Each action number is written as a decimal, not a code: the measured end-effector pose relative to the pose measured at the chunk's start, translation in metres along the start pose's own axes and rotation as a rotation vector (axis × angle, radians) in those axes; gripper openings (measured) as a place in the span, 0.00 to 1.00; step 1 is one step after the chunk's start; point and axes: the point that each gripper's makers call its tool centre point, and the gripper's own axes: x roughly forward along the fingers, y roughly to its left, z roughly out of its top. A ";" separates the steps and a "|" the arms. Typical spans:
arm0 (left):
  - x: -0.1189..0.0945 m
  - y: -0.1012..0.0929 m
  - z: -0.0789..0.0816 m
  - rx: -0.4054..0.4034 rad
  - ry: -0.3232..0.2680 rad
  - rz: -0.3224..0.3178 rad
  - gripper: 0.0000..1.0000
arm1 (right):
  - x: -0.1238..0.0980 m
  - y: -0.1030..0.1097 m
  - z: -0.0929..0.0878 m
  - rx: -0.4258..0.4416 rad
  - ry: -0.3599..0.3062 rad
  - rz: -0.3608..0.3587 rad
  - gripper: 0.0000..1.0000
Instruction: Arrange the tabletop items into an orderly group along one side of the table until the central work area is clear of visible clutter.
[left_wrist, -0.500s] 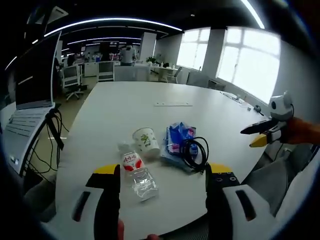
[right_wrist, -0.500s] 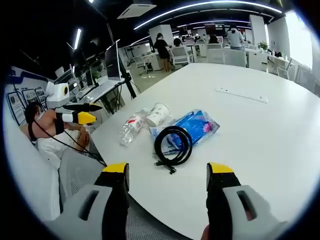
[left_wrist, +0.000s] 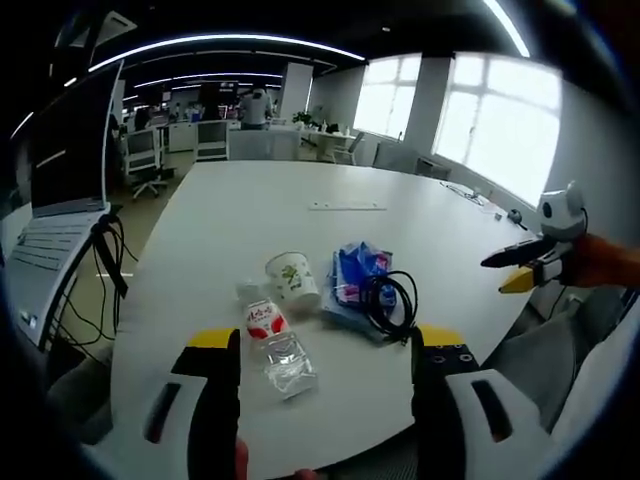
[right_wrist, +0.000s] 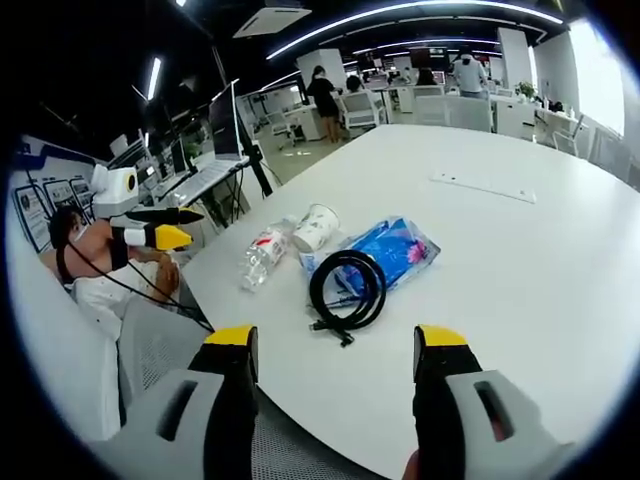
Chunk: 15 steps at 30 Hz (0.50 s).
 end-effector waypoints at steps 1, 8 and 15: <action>0.000 0.000 -0.001 0.001 0.004 0.001 0.70 | 0.000 0.000 0.000 0.004 0.000 0.000 0.62; -0.001 0.003 -0.002 -0.007 0.007 0.003 0.70 | 0.001 0.000 -0.002 0.008 0.001 0.001 0.62; 0.001 0.004 -0.004 0.013 0.019 0.004 0.70 | 0.001 -0.002 0.001 0.019 -0.013 -0.002 0.61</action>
